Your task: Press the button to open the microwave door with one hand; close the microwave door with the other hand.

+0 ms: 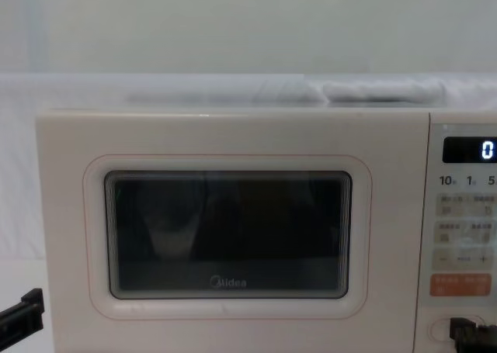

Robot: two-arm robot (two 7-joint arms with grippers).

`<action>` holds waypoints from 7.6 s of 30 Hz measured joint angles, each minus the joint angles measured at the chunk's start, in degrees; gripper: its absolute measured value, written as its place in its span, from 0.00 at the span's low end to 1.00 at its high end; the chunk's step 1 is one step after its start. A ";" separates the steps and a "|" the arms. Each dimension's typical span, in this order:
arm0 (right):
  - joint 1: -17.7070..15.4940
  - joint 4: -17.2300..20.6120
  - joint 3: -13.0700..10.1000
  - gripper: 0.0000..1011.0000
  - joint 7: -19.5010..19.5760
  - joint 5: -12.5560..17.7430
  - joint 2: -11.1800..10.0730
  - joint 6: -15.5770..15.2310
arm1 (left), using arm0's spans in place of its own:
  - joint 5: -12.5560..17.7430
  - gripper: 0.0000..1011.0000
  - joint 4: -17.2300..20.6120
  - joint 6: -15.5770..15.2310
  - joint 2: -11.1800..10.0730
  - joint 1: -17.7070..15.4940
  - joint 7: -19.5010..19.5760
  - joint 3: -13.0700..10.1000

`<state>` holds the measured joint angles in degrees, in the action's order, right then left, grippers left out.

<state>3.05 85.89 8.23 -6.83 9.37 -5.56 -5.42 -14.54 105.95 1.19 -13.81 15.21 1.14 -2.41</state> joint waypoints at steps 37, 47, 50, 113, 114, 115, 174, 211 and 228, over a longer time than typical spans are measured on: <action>1.41 -1.49 0.08 0.00 0.68 -3.05 0.22 -1.75 | 0.00 0.99 0.00 0.00 0.00 0.00 0.00 0.00; 1.56 -1.88 -0.24 0.00 1.06 -3.73 0.66 -1.45 | 0.00 0.99 0.00 0.00 0.00 0.00 0.00 0.00; 1.69 -1.99 -0.35 0.00 1.09 -3.88 0.78 -1.32 | 0.00 0.99 0.00 0.00 0.00 0.00 0.00 0.00; 3.48 -4.33 -0.12 0.00 0.89 -4.70 2.47 -0.14 | 0.00 0.99 0.00 0.00 0.00 0.00 0.00 0.00; 3.33 -4.13 -0.14 0.00 0.94 -4.73 2.44 -0.16 | 0.00 0.99 0.00 0.00 0.00 0.00 0.00 0.00; 3.04 -3.76 -0.22 0.00 1.00 -4.76 2.40 -0.21 | 0.00 0.99 0.00 0.00 0.00 0.00 0.00 0.00; -11.92 22.63 -5.61 0.00 -0.10 -1.86 -2.83 -5.53 | 0.00 0.99 0.00 0.00 0.00 0.00 0.00 0.00; -12.05 24.67 -7.91 0.17 -0.86 -1.34 -4.91 -2.69 | 0.00 0.99 0.00 0.00 0.00 0.00 0.00 0.00; -12.05 24.65 -7.91 0.73 -0.86 -1.33 -4.90 -2.73 | 0.00 0.99 0.00 0.00 0.00 0.00 0.00 0.00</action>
<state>-9.00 110.54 0.33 -7.68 8.04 -10.46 -8.15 -14.54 105.95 1.19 -13.80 15.21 1.14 -2.41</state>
